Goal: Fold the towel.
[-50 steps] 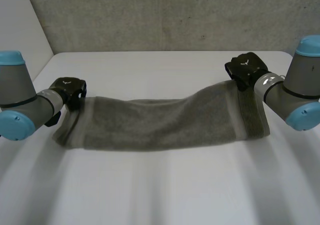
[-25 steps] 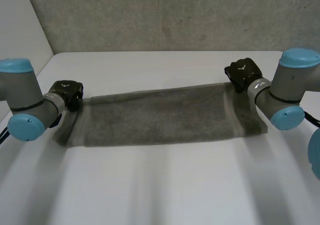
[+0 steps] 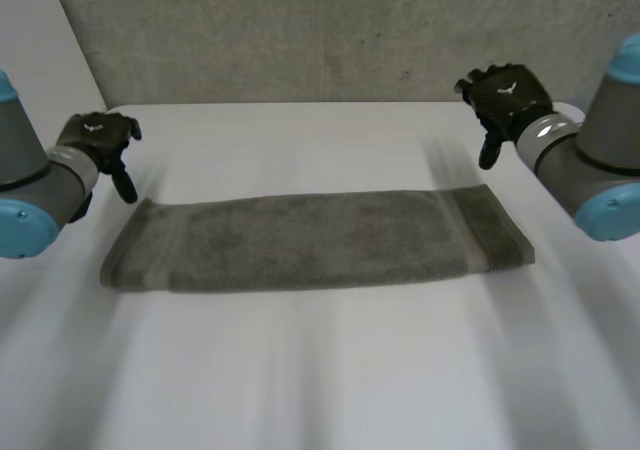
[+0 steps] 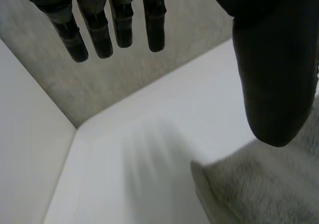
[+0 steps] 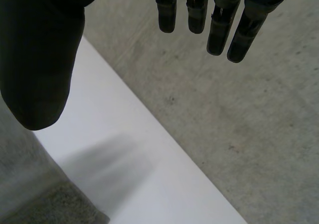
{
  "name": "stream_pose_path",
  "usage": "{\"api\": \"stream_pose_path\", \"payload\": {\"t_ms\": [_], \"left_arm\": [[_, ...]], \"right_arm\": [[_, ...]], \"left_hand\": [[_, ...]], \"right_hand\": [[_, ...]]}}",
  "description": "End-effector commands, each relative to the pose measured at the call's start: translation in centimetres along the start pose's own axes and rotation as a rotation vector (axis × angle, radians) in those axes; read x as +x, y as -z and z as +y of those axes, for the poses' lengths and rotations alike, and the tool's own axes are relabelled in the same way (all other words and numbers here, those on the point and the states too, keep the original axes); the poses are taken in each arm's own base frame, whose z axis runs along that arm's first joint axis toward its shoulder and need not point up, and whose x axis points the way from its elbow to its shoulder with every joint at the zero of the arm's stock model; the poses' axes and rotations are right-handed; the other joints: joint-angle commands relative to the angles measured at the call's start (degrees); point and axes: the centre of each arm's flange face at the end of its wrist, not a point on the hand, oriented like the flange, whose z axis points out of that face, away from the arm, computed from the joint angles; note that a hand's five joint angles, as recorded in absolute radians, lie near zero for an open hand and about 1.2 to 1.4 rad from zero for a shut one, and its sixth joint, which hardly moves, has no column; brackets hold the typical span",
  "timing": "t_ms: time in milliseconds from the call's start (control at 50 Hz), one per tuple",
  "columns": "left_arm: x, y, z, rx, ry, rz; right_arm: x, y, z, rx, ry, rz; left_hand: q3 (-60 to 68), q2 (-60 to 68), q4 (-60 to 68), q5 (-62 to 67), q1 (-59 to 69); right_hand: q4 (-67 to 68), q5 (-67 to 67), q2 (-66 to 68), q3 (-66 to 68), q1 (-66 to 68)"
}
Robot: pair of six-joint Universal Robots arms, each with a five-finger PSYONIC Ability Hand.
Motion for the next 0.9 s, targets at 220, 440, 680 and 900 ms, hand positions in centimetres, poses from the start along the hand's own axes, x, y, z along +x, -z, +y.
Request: {"api": "stream_pose_path", "payload": {"t_ms": [220,440,680,900], "left_arm": [[4.1,7.5,0.5,0.071,0.141,0.143],[6.1,8.5,2.5,0.162,0.13,0.214],[5.8,8.2,2.6,0.195,0.127,0.199],[5.9,8.3,2.8,0.189,0.129,0.2]], "right_arm": [[-2.4,7.7,3.4,-0.218,-0.031,-0.11],[-4.0,6.5,9.3,-0.292,0.069,-0.173],[-2.9,5.3,11.9,-0.303,0.065,-0.13],[1.7,4.7,13.6,-0.313,0.063,-0.012]], "left_hand": [[-2.6,-2.0,-2.9,-0.6,-2.9],[-2.8,-2.2,-3.0,-0.8,-3.1],[-3.1,-2.5,-3.4,-1.1,-3.4],[-3.5,-2.9,-3.7,-1.5,-3.7]], "right_hand": [[-4.6,-3.4,-3.6,-3.8,-3.3],[-0.5,0.7,0.5,0.3,0.8],[35.2,36.4,36.2,36.0,36.5],[65.4,66.6,66.4,66.2,66.7]]}}
